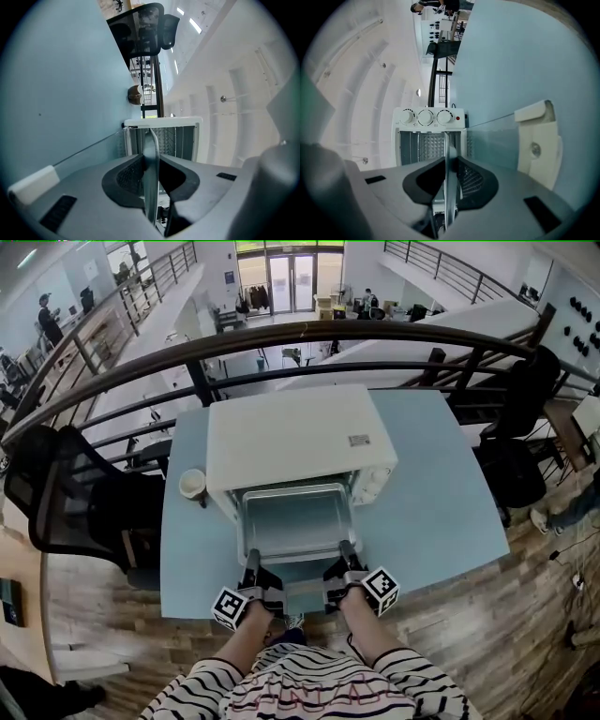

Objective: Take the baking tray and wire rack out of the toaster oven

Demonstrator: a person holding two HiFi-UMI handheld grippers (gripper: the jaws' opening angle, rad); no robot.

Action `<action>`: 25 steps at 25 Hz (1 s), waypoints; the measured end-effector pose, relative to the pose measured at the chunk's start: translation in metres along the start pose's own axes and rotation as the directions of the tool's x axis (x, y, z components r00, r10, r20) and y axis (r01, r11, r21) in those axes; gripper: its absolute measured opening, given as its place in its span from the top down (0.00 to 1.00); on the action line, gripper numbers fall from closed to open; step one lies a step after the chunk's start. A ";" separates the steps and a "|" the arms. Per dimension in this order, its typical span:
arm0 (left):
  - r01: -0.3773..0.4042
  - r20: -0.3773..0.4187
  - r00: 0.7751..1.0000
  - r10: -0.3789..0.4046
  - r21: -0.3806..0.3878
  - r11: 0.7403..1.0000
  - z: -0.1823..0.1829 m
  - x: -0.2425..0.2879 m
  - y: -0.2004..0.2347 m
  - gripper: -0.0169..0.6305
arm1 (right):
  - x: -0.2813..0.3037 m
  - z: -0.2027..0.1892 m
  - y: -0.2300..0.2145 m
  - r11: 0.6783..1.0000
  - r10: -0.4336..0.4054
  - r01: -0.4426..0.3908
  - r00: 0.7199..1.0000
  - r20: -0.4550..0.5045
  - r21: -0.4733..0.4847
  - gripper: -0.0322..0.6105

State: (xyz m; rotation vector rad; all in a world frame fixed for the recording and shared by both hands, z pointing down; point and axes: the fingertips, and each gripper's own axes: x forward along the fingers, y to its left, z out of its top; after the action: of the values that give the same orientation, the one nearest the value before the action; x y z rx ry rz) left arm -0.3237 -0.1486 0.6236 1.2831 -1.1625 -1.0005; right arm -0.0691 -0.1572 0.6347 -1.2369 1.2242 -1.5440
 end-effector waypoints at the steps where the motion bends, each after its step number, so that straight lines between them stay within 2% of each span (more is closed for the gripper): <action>1: 0.002 0.004 1.000 -0.002 0.000 1.000 -0.001 -0.005 -0.001 0.84 | -0.005 -0.001 -0.002 1.000 -0.003 0.003 1.000 -0.005 0.006 0.83; 5: 0.025 0.007 1.000 -0.025 0.004 1.000 -0.007 -0.022 -0.006 0.84 | -0.026 -0.003 -0.010 1.000 -0.008 0.009 1.000 -0.026 0.020 0.83; 8: 0.007 0.005 1.000 -0.007 0.018 1.000 -0.013 -0.042 -0.002 0.84 | -0.043 -0.004 -0.013 1.000 -0.002 0.003 0.999 -0.039 0.024 0.84; 15: 0.001 -0.007 1.000 -0.001 0.006 1.000 -0.049 -0.093 0.004 0.85 | -0.102 0.011 -0.031 0.999 -0.024 0.025 0.999 -0.030 0.031 0.84; 19: 0.025 -0.031 0.999 -0.025 0.006 1.000 -0.075 -0.113 0.001 0.85 | -0.138 0.025 -0.042 0.999 -0.021 0.022 1.000 -0.011 0.048 0.84; 25: 0.021 -0.091 0.996 -0.020 0.003 1.000 -0.130 -0.130 0.004 0.85 | -0.185 0.066 -0.052 0.998 -0.021 0.018 0.999 0.043 0.052 0.84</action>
State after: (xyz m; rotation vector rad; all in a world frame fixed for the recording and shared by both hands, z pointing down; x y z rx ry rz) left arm -0.2184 0.0018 0.6261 1.3323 -1.0841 -0.9454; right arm 0.0338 0.0176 0.6501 -1.2460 1.1405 -1.5455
